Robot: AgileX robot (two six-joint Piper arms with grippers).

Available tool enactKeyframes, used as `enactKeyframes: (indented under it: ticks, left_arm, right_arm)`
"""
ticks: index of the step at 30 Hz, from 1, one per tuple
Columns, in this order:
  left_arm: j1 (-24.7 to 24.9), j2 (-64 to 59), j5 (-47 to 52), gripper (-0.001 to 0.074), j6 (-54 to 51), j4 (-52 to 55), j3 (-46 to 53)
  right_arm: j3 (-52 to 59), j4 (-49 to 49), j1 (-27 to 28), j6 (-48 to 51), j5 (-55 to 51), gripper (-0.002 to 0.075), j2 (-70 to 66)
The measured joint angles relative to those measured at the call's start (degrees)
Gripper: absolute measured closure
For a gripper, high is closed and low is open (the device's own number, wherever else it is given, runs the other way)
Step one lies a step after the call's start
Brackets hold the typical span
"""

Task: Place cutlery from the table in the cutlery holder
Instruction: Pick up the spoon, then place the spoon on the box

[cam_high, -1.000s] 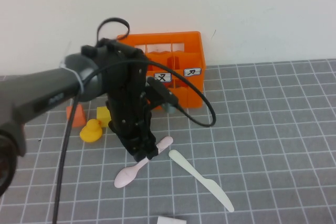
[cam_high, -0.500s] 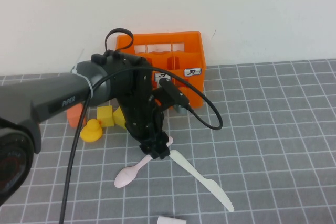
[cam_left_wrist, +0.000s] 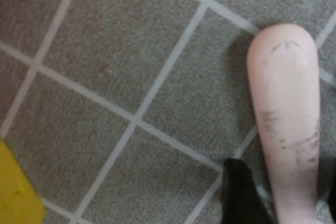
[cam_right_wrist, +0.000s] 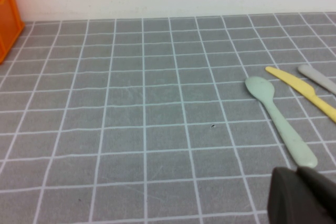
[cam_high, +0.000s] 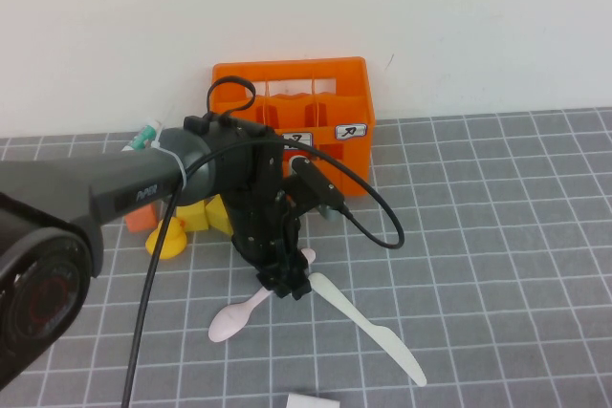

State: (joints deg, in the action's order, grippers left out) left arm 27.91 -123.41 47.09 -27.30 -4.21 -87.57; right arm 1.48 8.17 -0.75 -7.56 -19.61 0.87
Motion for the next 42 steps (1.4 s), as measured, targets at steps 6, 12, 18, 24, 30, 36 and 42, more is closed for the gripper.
enactKeyframes:
  ticks: [6, 12, 18, 24, 30, 36, 42]
  left_arm:
    - [0.0, -0.13, -0.44, 0.0531, 1.05, 0.2, -0.17]
    - [0.0, -0.12, -0.44, 0.0591, 1.14, 0.2, -0.27]
    - [0.0, -0.12, -0.08, 0.0592, 3.26, 0.2, -0.31]
    - [0.0, 4.37, 5.08, 0.0593, 8.57, -1.02, -0.31]
    - [0.0, 14.61, 5.69, 0.0593, 9.66, -5.87, -0.31]
    - [0.0, 25.86, 3.63, 0.0593, 9.66, -7.17, 1.61]
    - [0.0, 38.83, -11.42, 0.0593, 9.66, -7.42, 14.39]
  right_arm:
    - [0.0, 0.0, 0.0, 0.0, 0.0, 0.0729, 0.0]
    - [0.0, 0.0, 0.0, 0.0, 0.0, 0.0729, 0.0]
    - [0.0, 0.0, 0.0, 0.0, 0.0, 0.0729, 0.0]
    - [0.0, 0.0, 0.0, 0.0, 0.0, 0.0729, 0.0]
    - [0.0, 0.0, 0.0, 0.0, 0.0, 0.0729, 0.0]
    - [0.0, 0.0, 0.0, 0.0, 0.0, 0.0729, 0.0]
    - [0.0, 0.0, 0.0, 0.0, 0.0, 0.0729, 0.0]
